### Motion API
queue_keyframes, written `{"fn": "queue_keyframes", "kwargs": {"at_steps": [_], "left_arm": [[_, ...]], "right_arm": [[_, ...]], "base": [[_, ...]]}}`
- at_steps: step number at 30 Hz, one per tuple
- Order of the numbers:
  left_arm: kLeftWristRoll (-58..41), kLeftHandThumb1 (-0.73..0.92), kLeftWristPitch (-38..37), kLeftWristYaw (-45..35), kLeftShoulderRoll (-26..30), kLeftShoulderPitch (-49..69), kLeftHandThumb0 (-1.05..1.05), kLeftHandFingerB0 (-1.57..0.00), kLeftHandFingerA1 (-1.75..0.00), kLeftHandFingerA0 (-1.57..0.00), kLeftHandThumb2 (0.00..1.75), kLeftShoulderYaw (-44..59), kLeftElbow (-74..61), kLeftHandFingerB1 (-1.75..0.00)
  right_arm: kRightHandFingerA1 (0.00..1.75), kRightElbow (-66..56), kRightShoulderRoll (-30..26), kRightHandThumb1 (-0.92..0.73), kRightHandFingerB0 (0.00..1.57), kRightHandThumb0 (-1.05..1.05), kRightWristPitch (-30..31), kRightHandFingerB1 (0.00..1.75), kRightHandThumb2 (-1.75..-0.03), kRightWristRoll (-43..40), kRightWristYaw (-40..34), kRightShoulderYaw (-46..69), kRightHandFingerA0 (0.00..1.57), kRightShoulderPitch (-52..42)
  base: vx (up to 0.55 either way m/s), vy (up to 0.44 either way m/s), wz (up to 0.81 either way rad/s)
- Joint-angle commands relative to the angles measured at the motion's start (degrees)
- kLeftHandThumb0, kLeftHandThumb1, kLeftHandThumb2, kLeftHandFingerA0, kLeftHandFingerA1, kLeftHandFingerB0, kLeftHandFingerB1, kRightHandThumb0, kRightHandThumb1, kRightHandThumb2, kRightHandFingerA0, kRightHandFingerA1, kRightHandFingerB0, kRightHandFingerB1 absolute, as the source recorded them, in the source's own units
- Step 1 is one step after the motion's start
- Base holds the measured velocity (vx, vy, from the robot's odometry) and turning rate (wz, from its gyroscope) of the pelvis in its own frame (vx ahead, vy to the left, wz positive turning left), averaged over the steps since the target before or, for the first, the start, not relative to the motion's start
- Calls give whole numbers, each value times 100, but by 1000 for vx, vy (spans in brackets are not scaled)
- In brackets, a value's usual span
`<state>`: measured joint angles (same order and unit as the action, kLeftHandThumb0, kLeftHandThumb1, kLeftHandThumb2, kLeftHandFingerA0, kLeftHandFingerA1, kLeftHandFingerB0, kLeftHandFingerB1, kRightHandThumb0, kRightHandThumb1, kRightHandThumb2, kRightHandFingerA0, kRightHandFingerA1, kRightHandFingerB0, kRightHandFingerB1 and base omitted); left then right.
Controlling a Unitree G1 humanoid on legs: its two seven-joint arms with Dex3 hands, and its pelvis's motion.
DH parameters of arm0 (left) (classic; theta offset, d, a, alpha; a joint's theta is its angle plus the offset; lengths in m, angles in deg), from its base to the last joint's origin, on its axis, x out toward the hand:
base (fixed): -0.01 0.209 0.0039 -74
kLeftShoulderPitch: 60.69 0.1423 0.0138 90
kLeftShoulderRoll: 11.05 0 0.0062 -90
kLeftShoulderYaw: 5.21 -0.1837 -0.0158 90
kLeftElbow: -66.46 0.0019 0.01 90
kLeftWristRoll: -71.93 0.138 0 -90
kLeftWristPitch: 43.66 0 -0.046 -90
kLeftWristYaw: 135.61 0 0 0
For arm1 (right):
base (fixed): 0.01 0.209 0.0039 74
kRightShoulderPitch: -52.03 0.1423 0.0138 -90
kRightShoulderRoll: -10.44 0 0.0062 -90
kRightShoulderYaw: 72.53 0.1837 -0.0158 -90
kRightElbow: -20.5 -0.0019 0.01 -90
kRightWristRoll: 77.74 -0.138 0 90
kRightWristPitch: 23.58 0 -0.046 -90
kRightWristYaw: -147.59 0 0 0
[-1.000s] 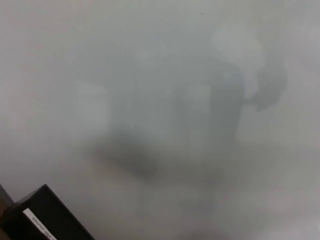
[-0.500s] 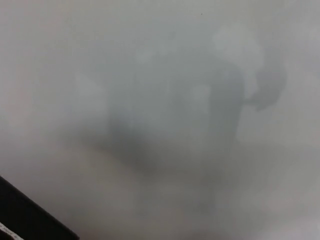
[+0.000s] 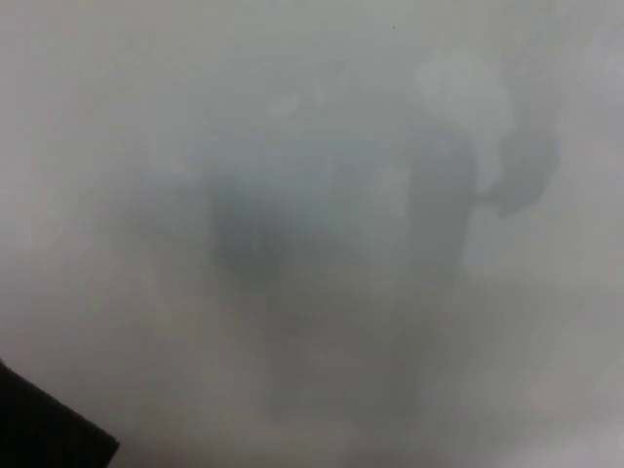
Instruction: A magnetic marker holder is on the left hand side of the white board, the robot put the index and middle finger into the opening of the container and pull off the magnetic holder and hand it to a human on the left hand side.
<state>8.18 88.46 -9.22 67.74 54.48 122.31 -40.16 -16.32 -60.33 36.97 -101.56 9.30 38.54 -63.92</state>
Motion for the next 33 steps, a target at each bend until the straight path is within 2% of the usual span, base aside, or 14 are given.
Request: {"fn": "queue_keyframes", "kwargs": {"at_steps": [1,3,5,6,8,11,15,16,21,22,24,27,28,33], "left_arm": [[-3375,51,-124,-1200,-93,-47,-94,-50,-60,-54,59,459,-1304,-49],[-3491,42,-87,-1136,-163,4,-98,-44,-66,-56,93,359,-1358,-49],[-3489,63,-85,-1128,-200,11,-93,-53,-75,-58,60,306,-1373,-46],[-3445,47,-91,-1171,-212,12,-105,-50,-63,-53,97,309,-1347,-47],[-3411,67,-148,-1237,-269,-9,-93,-48,-55,-41,61,293,-1365,-46],[-3461,48,-189,-1228,-303,-47,-92,-47,-58,-42,96,238,-1430,-51],[-3618,66,20,-1168,-51,-28,-89,-56,-58,-48,61,212,-1357,-47],[-3532,50,-14,-1252,-45,-58,-98,-58,-61,-45,98,236,-1331,-54],[-3240,68,-127,-1479,-86,-125,-103,-54,-55,-48,60,269,-1141,-44],[-3207,49,-185,-1484,-138,-127,-105,-47,-63,-48,104,252,-1178,-51],[-3161,65,-189,-1551,-160,-126,-101,-52,-55,-46,60,198,-1195,-45],[-3093,45,-144,-1592,-105,-53,-101,-45,-62,-49,96,167,-1186,-49],[-3152,68,-97,-1472,-73,77,-105,-57,-65,-54,61,151,-1272,-53],[-3114,69,-227,-1526,-78,202,-104,-49,-60,-45,61,156,-1389,-50]], "right_arm": [[55,-38,-111,-72,52,-64,-139,37,-62,128,250,-119,74,-225],[56,-40,-113,-73,51,-63,-178,37,-62,147,242,-128,74,-237],[57,0,-112,-73,52,-61,-184,38,-62,110,297,-109,75,-200],[57,35,-111,-73,52,-62,-213,38,-62,111,296,-104,75,-176],[56,51,-104,-74,53,-62,-274,38,-62,149,234,-117,77,-168],[57,31,-93,-73,54,-61,-239,39,-62,138,204,-122,77,-175],[57,121,-124,-71,54,-62,-175,39,-62,86,293,-106,77,-106],[58,119,-126,-71,53,-61,-154,40,-62,83,289,-108,76,-105],[57,96,-112,-72,56,-62,-263,39,-62,106,292,-131,78,-129],[56,100,-119,-71,55,-62,-256,38,-62,111,280,-133,77,-137],[56,103,-132,-72,54,-63,-247,38,-62,129,253,-141,76,-152],[56,65,-129,-73,52,-61,-251,39,-62,120,252,-144,74,-177],[56,67,-125,-73,53,-60,-253,40,-62,100,261,-136,75,-171],[56,92,-137,-73,53,-62,-330,39,-62,159,207,-179,76,-150]], "base": [[0,0,0],[0,0,0],[0,0,0],[0,0,0],[0,0,0],[0,0,0],[0,0,0],[0,0,0],[0,0,0],[0,0,0],[0,0,0],[0,0,0],[0,0,0],[0,0,0]]}}
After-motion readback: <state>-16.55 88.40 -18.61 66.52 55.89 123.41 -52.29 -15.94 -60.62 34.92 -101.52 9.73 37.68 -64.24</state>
